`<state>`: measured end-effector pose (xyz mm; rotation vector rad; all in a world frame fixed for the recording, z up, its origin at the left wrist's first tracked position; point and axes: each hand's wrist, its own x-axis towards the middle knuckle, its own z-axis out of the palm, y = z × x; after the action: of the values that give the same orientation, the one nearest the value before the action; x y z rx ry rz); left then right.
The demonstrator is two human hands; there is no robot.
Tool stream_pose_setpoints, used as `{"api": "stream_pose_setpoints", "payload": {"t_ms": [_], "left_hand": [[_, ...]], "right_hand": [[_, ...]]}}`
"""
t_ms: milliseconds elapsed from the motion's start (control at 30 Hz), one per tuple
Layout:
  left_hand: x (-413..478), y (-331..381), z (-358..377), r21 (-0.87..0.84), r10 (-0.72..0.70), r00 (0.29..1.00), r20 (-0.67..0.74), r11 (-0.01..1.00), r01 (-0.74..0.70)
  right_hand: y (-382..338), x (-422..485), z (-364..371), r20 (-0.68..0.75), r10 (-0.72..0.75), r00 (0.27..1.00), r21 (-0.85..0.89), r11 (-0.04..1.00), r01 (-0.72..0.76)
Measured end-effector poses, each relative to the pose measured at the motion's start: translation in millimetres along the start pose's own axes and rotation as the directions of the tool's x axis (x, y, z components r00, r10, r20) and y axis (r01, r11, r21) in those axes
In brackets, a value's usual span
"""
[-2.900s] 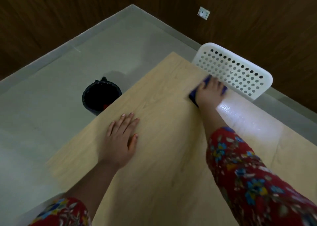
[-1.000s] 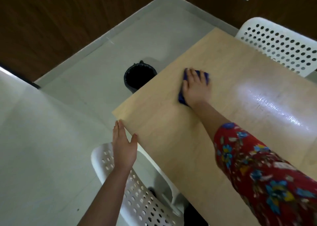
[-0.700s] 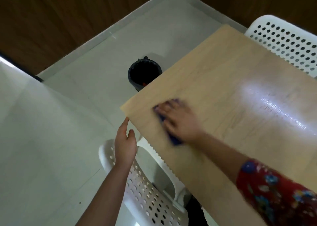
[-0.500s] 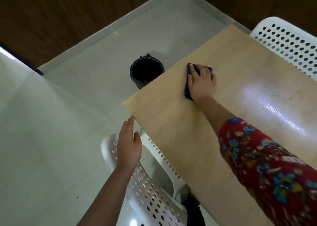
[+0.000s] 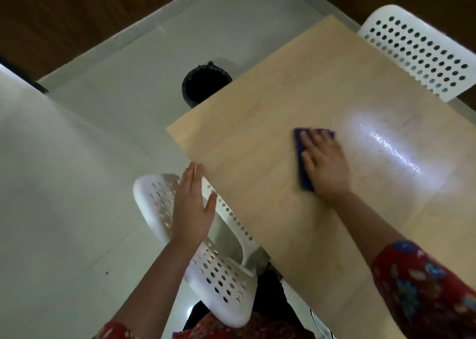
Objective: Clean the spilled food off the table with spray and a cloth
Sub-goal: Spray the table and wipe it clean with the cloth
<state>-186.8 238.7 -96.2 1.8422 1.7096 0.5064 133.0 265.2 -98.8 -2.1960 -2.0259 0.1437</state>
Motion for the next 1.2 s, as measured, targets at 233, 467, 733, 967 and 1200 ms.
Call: {"api": "stream_pose_setpoints", "payload": {"t_ms": [233, 467, 733, 967, 1200], "left_hand": [[-24.3, 21.4, 6.8, -0.045, -0.012, 0.999, -0.038, 0.999, 0.01], [-10.8, 47.4, 14.4, 0.042, 0.104, 0.988, 0.118, 0.993, -0.11], [3.6, 88.5, 48.1, 0.204, 0.259, 0.85, 0.459, 0.9, -0.385], [7.9, 87.9, 47.6, 0.255, 0.239, 0.836, 0.493, 0.879, -0.402], [10.1, 96.0, 45.8, 0.251, 0.203, 0.837, 0.508, 0.895, -0.369]], "right_hand": [[-97.2, -17.2, 12.6, -0.006, -0.202, 0.979, 0.059, 0.978, 0.202], [3.7, -73.5, -0.9, 0.034, -0.197, 0.98, 0.111, 0.975, 0.192], [155.0, -90.5, -39.5, -0.137, 0.707, 0.693, 0.044, 0.704, -0.709], [15.8, -171.4, -13.5, 0.074, -0.07, 0.995, 0.05, 0.997, 0.067], [173.4, -169.8, -45.2, -0.061, 0.661, 0.748, 0.021, 0.75, -0.661]]}}
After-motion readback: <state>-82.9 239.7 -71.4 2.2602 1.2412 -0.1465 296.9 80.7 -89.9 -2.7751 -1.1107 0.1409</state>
